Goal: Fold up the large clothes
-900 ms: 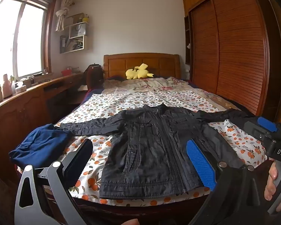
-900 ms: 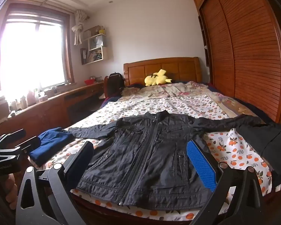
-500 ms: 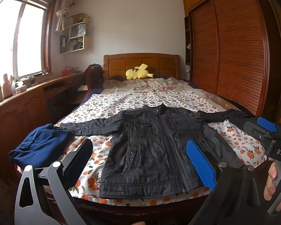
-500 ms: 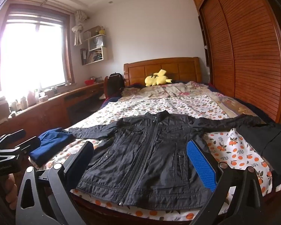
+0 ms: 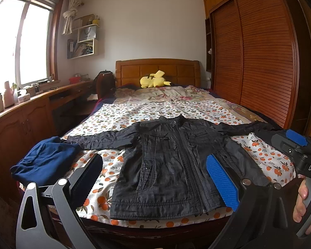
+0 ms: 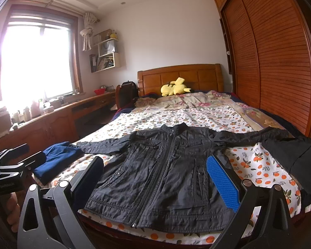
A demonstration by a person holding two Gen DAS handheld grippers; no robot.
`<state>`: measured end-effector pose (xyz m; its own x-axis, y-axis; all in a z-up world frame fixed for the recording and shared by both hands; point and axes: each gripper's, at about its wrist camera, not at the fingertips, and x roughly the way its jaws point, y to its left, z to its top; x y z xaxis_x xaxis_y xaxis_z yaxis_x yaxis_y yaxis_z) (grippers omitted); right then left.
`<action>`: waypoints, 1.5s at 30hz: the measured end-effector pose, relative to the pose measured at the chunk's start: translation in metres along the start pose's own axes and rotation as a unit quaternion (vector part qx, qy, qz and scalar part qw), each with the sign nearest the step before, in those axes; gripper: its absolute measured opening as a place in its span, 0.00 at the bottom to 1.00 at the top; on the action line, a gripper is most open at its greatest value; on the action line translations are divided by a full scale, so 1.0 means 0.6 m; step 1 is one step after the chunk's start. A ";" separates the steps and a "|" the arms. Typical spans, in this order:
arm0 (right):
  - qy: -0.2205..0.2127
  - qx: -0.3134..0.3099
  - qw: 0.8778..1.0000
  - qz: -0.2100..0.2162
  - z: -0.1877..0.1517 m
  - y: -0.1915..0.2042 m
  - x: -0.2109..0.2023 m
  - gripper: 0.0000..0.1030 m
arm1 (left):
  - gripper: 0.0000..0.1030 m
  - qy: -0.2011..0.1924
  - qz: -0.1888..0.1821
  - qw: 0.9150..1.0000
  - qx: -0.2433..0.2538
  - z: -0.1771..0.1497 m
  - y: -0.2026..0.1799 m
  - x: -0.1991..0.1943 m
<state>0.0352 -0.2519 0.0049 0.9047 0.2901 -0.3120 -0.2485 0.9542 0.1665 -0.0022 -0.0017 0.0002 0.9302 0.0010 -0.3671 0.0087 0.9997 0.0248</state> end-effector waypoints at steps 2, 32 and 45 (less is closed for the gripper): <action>0.000 0.000 1.000 0.001 0.000 0.000 0.001 0.94 | 0.98 0.000 0.001 1.000 0.001 0.000 0.000 0.000; 0.001 -0.001 1.000 -0.002 -0.004 0.001 0.002 0.94 | 0.98 -0.007 0.000 1.000 0.003 0.008 -0.003 -0.013; 0.000 -0.001 1.000 -0.002 -0.004 0.000 0.001 0.94 | 0.98 -0.008 0.000 1.000 0.003 0.010 -0.004 -0.015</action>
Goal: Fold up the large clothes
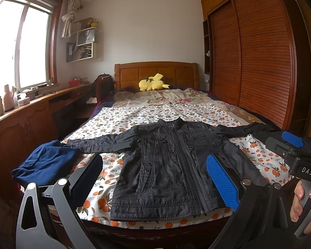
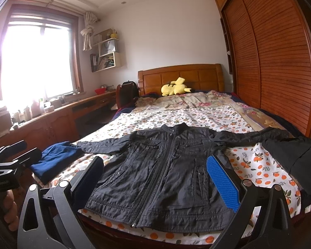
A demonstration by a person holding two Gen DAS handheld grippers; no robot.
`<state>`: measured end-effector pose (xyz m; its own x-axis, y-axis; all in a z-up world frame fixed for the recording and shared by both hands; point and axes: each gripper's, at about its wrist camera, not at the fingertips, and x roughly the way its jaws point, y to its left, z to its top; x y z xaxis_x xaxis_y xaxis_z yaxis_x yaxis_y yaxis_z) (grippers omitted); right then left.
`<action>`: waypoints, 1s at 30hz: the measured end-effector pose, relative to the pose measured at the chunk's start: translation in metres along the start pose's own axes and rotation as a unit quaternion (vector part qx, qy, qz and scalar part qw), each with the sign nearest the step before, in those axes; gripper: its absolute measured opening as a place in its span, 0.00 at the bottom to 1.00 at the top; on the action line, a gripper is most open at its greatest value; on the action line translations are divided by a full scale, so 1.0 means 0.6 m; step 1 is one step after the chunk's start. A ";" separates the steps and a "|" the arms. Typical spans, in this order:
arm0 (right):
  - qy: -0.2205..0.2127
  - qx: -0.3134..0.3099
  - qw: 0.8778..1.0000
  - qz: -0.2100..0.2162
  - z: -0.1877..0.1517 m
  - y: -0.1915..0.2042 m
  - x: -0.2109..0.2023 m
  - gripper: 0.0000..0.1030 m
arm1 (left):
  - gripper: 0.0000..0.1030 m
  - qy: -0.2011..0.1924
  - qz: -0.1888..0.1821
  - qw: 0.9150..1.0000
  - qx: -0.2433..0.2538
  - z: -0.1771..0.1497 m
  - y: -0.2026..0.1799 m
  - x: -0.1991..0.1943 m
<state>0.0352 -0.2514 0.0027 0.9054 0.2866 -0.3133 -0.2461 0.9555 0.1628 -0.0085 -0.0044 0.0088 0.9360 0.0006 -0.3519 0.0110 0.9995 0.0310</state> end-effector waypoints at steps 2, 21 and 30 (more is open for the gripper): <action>0.000 0.000 1.000 0.000 0.000 0.000 0.000 0.94 | 0.98 0.000 0.000 1.000 0.000 0.000 0.000 0.000; 0.009 -0.001 1.000 0.000 0.003 0.007 0.009 0.94 | 0.98 0.011 -0.004 1.000 -0.003 -0.003 0.005 0.013; 0.023 -0.012 1.000 -0.001 -0.006 0.009 0.051 0.94 | 0.98 0.031 -0.001 0.999 -0.008 -0.020 0.024 0.056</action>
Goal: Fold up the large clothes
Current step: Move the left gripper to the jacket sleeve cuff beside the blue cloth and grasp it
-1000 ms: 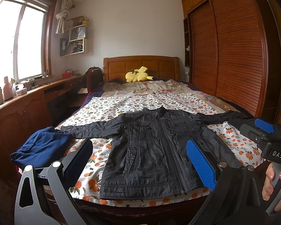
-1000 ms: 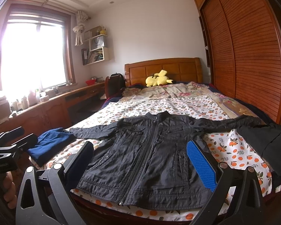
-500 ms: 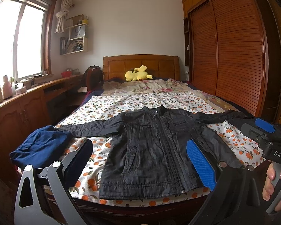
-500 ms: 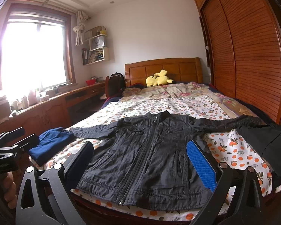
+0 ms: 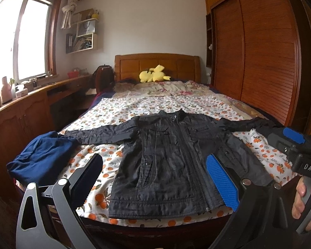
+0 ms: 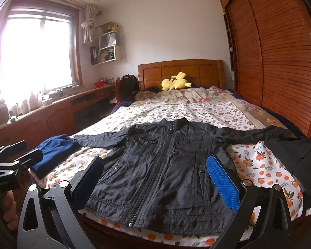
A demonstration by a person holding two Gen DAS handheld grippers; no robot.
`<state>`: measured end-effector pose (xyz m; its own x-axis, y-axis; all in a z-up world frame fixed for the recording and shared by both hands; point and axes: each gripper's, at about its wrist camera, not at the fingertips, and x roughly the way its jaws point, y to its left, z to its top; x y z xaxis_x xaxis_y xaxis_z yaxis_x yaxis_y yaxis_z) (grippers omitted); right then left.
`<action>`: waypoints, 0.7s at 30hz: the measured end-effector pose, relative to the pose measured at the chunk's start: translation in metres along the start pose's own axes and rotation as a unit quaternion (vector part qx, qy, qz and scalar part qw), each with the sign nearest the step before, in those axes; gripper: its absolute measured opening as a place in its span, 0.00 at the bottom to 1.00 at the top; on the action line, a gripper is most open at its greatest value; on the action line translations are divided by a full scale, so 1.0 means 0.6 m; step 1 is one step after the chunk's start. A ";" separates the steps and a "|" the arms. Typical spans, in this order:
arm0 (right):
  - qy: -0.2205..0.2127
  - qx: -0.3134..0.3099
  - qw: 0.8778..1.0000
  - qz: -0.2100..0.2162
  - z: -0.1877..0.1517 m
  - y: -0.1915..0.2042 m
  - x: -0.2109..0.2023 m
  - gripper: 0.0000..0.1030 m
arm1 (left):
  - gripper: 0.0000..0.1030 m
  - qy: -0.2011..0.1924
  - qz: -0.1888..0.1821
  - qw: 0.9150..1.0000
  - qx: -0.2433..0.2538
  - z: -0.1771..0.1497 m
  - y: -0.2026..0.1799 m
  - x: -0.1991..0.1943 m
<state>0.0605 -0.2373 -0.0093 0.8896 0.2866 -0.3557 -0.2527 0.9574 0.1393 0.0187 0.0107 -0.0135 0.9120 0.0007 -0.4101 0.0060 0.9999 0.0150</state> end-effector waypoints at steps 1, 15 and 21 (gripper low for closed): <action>0.002 0.000 1.000 0.001 -0.001 0.000 0.005 0.94 | 0.98 0.003 0.002 1.000 -0.001 -0.003 0.004 0.007; 0.033 -0.031 0.999 0.017 -0.004 0.028 0.109 0.94 | 0.98 0.033 0.018 0.999 -0.019 -0.028 0.071 0.095; 0.045 -0.044 0.998 0.028 -0.009 0.037 0.164 0.94 | 0.98 0.041 0.026 0.999 -0.024 -0.038 0.096 0.124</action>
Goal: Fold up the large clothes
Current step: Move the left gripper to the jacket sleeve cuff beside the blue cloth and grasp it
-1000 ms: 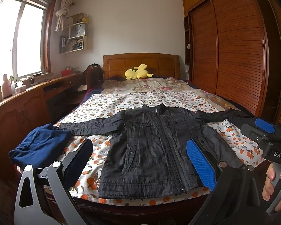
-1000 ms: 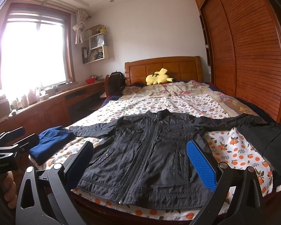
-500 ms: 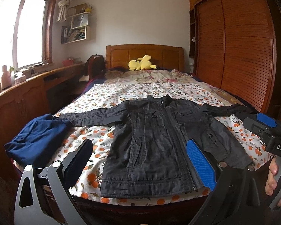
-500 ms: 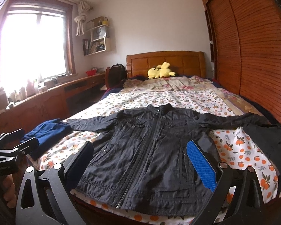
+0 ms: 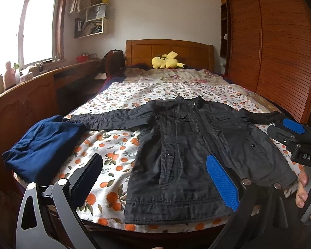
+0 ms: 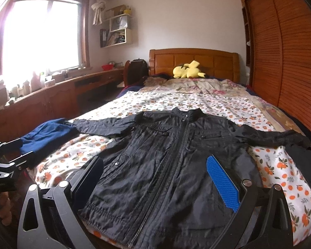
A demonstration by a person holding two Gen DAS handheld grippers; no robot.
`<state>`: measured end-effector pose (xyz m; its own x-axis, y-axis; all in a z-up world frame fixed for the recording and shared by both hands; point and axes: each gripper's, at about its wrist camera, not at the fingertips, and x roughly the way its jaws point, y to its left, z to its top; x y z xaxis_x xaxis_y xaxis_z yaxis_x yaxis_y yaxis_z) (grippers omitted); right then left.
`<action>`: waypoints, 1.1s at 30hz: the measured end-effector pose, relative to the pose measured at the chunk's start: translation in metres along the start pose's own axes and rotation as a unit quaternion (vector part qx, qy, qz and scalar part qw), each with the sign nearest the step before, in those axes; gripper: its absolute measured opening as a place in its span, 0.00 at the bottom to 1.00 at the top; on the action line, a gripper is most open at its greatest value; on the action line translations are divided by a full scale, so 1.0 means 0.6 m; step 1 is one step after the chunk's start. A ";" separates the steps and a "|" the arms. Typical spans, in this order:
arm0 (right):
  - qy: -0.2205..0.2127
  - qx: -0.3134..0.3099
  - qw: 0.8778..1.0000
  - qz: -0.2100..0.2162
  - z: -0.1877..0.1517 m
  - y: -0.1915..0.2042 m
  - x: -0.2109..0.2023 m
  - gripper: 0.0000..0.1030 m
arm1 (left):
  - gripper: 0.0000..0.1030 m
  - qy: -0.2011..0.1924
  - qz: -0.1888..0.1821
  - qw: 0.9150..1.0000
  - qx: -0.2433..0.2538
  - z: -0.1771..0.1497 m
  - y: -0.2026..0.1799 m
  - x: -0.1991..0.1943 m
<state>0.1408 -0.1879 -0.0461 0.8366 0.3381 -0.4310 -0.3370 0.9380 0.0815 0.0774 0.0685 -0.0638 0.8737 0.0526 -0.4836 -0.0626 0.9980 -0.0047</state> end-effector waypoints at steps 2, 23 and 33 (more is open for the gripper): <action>0.003 -0.004 1.000 0.005 -0.002 -0.002 0.022 0.94 | 0.98 0.005 0.002 1.000 -0.001 -0.004 0.006 0.013; 0.043 -0.044 0.996 0.057 0.018 0.013 0.284 0.94 | 0.98 0.076 0.043 0.996 -0.035 0.012 0.130 0.204; 0.084 -0.022 0.993 0.074 -0.015 -0.001 0.392 0.94 | 0.98 0.103 0.034 0.994 -0.032 0.056 0.184 0.331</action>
<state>0.3338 -0.1100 -0.1554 0.6929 0.4517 -0.5620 -0.4730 0.8730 0.1184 0.2603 0.1904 -0.1307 0.7497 0.1049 -0.6534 -0.1547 0.9878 -0.0190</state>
